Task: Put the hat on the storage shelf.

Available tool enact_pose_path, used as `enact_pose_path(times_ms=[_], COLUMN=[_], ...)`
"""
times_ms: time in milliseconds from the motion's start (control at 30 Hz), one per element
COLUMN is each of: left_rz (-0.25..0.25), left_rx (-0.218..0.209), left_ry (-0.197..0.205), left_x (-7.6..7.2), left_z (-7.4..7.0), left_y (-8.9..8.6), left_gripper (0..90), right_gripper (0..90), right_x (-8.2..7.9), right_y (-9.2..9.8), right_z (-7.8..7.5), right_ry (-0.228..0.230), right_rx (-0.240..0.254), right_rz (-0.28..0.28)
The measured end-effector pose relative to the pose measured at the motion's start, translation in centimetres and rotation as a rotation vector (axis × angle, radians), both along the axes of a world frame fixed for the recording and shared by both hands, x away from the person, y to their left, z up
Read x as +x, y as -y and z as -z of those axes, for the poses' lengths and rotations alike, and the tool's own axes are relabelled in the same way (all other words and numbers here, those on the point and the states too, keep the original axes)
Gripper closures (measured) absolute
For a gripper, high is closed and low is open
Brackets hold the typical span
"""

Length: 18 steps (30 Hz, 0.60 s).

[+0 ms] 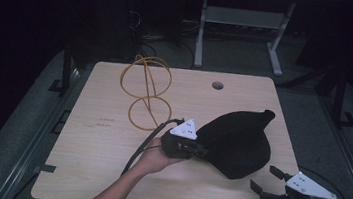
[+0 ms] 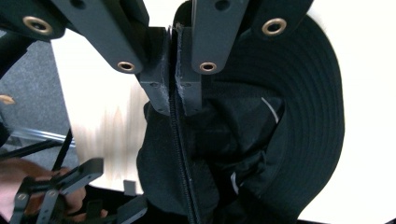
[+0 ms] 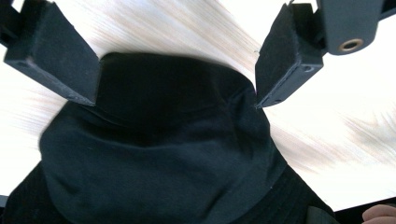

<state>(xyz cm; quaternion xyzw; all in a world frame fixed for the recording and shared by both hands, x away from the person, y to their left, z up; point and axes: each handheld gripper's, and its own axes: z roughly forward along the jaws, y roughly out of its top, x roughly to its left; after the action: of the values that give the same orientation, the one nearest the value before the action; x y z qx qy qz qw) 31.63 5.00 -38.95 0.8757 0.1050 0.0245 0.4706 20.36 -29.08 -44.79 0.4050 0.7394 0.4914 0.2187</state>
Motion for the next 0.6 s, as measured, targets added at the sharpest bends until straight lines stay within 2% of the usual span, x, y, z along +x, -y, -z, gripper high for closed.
enact_pose_path(times_ms=[167, 333, 467, 600], left_rz=[-0.001, 0.002, 0.009, 0.021], left_rx=[-0.019, -0.043, -0.057, -0.064], left_ry=[-0.007, 0.000, -0.012, -0.001], left_x=[-0.3, -0.4, -0.5, -0.6], left_z=[-0.4, -1.3, -2.1, -2.7], left_y=[0.2, 0.4, 0.6, 0.9], left_gripper=[85.8, 85.9, 86.0, 86.2], right_gripper=[14.2, 14.2, 14.2, 14.0], right_x=[0.2, 0.6, 1.0, 1.4], right_y=[-0.7, -1.6, -2.0, -2.2], right_z=[-0.2, -0.6, -0.8, -0.9], right_ry=[0.014, 0.021, 0.020, 0.028], right_rx=[0.003, -0.011, -0.016, -0.030], right_rz=[-0.009, -0.021, -0.028, -0.024])
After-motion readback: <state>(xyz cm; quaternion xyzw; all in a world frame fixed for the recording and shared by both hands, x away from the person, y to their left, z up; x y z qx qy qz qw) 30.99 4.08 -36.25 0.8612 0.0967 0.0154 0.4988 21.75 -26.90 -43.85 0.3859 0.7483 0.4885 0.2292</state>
